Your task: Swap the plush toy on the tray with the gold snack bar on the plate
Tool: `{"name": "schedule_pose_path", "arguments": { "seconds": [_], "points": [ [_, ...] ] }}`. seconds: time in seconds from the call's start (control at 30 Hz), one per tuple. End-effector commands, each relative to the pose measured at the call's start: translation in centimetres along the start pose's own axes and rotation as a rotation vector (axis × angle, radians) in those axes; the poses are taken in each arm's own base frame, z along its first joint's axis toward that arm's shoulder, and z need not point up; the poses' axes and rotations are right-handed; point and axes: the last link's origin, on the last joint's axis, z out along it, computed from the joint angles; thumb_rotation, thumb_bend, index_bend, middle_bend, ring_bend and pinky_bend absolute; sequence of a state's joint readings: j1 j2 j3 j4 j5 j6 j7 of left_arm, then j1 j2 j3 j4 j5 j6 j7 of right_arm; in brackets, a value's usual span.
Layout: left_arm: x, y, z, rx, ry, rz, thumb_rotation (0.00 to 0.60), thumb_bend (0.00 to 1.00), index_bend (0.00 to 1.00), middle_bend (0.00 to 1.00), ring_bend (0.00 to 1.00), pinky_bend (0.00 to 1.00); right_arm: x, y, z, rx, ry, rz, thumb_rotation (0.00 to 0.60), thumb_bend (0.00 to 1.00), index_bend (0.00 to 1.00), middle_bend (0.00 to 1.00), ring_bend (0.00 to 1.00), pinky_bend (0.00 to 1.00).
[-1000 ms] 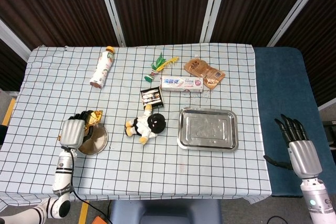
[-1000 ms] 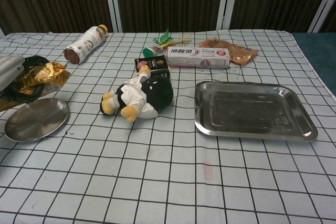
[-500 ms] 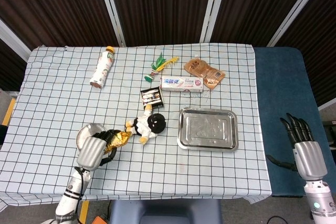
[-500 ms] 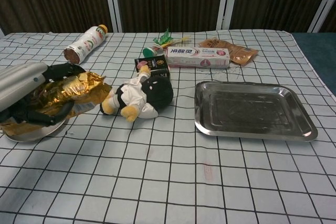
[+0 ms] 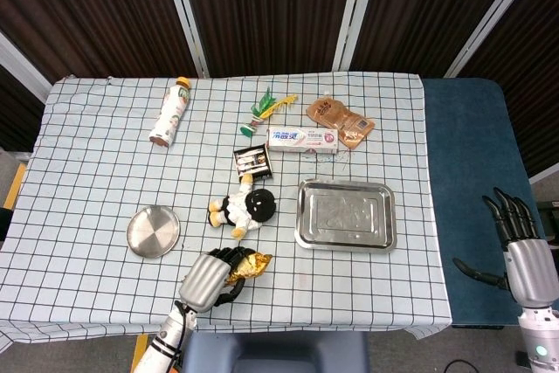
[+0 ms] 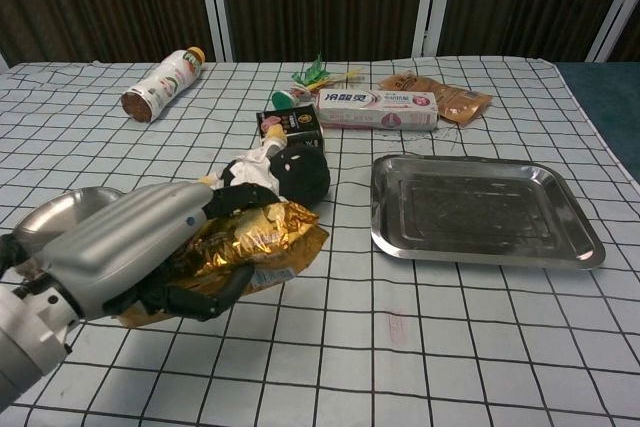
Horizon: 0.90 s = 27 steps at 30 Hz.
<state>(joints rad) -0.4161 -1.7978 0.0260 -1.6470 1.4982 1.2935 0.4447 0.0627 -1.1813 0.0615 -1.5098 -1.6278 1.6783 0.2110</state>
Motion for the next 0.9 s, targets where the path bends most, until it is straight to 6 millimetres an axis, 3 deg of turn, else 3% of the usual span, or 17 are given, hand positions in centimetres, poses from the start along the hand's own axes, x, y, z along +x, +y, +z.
{"name": "schedule_pose_path", "arguments": {
  "seconds": [0.03,0.1,0.2,0.33,0.5,0.57,0.67,0.9],
  "points": [
    [-0.8,0.6,0.9,-0.008,0.009,0.015,0.600,0.75,0.52,0.61,0.62,0.76,0.2,0.0,0.0,0.001,0.004,0.005,0.600,0.09,0.01,0.00,0.00,0.00],
    [-1.1,0.6,1.4,-0.013,0.020,0.037,0.600,0.73,0.48,0.56,0.58,0.75,0.3,0.1,0.0,0.002,0.004,0.009,0.600,0.09,0.01,0.00,0.00,0.00],
    [-1.6,0.1,1.8,-0.017,0.009,0.059,0.600,0.67,0.32,0.43,0.47,0.70,0.3,0.1,-0.1,0.004,0.001,0.013,0.600,0.09,0.01,0.00,0.00,0.00],
    [-1.7,-0.6,1.7,-0.008,-0.031,0.068,0.600,0.59,0.12,0.20,0.25,0.53,0.3,0.1,0.0,0.004,-0.002,0.014,0.600,0.09,0.01,0.00,0.00,0.00],
    [-1.3,-0.9,1.3,0.003,-0.086,0.051,0.600,0.48,0.01,0.01,0.03,0.31,0.1,0.1,0.1,0.001,-0.012,0.013,0.600,0.09,0.01,0.00,0.00,0.00],
    [-1.0,-0.9,1.2,0.001,-0.095,0.053,0.600,0.46,0.00,0.00,0.00,0.24,0.1,0.1,0.1,0.001,-0.016,0.011,0.600,0.09,0.01,0.00,0.00,0.00],
    [-0.7,-1.0,1.1,-0.002,-0.103,0.061,0.600,0.45,0.00,0.00,0.00,0.20,0.0,0.0,0.1,0.002,-0.022,0.011,0.600,0.09,0.01,0.00,0.00,0.00],
    [0.8,-2.1,1.5,0.017,-0.084,0.102,0.600,0.45,0.00,0.00,0.00,0.18,0.0,0.0,0.1,0.002,-0.027,0.014,0.600,0.09,0.01,0.00,0.00,0.00]
  ]
}}
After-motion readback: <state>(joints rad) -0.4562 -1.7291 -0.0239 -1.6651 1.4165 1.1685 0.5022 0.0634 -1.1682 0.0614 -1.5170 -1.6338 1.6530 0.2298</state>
